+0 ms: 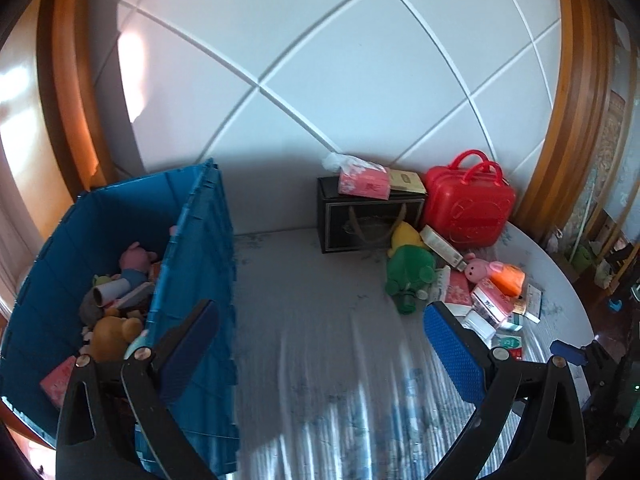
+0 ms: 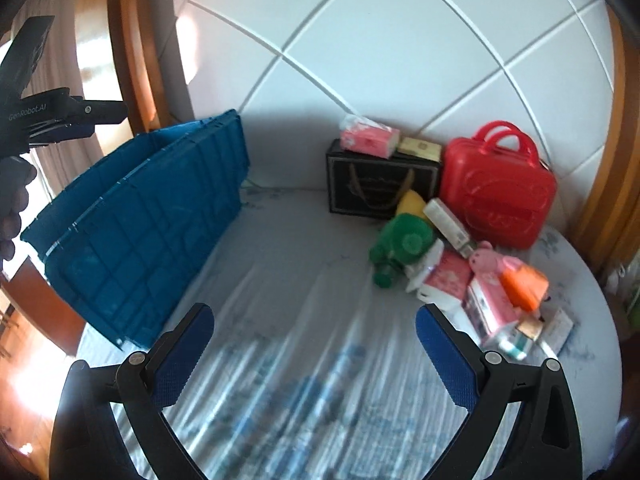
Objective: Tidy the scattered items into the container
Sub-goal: 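Move both tools back toward the remaining items on the bed, then grasp the clear floss-pick box with the left tool while the right tool grasps the red-green medicine box, then lift the floss box and medicine box and carry both over the blue box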
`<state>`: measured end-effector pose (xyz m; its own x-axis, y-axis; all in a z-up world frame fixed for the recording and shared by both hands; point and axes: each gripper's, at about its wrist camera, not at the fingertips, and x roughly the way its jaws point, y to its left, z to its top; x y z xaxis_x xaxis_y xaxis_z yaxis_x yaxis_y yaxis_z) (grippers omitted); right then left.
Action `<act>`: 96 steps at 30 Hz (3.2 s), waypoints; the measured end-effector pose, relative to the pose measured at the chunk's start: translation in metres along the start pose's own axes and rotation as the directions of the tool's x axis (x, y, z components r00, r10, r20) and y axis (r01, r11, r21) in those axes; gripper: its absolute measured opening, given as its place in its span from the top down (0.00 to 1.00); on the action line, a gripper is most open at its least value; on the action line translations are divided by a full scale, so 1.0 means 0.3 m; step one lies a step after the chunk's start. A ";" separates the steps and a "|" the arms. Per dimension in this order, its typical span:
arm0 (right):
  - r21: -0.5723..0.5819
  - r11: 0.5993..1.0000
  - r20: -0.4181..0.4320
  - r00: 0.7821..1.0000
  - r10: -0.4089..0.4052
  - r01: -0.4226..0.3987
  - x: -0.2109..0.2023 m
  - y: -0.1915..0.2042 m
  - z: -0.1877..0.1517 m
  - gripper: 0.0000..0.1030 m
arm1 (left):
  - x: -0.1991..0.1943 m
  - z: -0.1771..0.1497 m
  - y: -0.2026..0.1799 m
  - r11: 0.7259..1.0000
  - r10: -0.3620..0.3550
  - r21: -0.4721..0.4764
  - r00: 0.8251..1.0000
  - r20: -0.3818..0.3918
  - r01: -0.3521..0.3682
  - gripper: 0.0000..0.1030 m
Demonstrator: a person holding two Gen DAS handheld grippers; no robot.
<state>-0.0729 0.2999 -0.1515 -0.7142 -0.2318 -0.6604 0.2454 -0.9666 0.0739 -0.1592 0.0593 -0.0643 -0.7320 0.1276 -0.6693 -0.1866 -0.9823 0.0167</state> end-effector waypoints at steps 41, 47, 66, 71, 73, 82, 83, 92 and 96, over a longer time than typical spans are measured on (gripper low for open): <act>-0.308 0.944 -0.255 0.966 0.039 -0.119 0.631 -0.828 -0.543 0.03 | 1.210 -0.397 -1.067 0.990 -0.143 -0.069 0.812 -0.566 0.126 0.00; -0.306 0.944 -0.270 0.962 0.042 -0.127 0.579 -0.811 -0.574 0.20 | 1.241 -0.457 -1.032 0.994 -0.108 -0.076 0.782 -0.614 0.078 0.00; -0.238 0.968 -0.282 0.959 0.015 -0.085 0.518 -0.710 -0.646 0.21 | 1.215 -0.507 -1.083 0.990 -0.035 0.087 0.803 -0.595 0.107 0.26; -0.209 0.976 -0.291 0.957 0.006 -0.069 0.487 -0.711 -0.658 0.23 | 1.164 -0.508 -1.077 0.988 -0.041 0.097 0.805 -0.592 0.121 0.42; -0.197 0.978 -0.294 0.956 0.000 -0.061 0.471 -0.713 -0.664 0.24 | 1.141 -0.516 -1.063 0.988 -0.047 0.089 0.805 -0.591 0.123 0.42; -0.152 0.988 -0.305 0.951 -0.041 -0.006 0.380 -0.723 -0.683 0.25 | 1.011 -0.525 -1.001 0.992 -0.055 0.066 0.824 -0.564 0.111 0.43; -0.140 0.990 -0.306 0.951 -0.046 0.003 0.366 -0.725 -0.681 0.25 | 0.994 -0.525 -0.997 0.992 -0.056 0.065 0.826 -0.561 0.111 0.43; -0.094 0.994 -0.287 0.954 -0.089 0.064 0.270 -0.715 -0.567 0.25 | 0.805 -0.491 -0.959 0.990 -0.075 0.063 0.849 -0.524 0.126 0.43; -0.101 0.991 -0.268 0.956 -0.116 0.092 0.243 -0.748 -0.471 0.26 | 0.811 -0.435 -0.941 0.990 -0.085 0.056 0.862 -0.500 0.130 0.43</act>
<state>-0.0874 0.5153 -0.3218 -0.5356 -0.0800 -0.8407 0.2436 -0.9678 -0.0632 -0.1990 0.3496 -0.3287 -0.2879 0.1249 -0.9495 -0.3161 -0.9483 -0.0289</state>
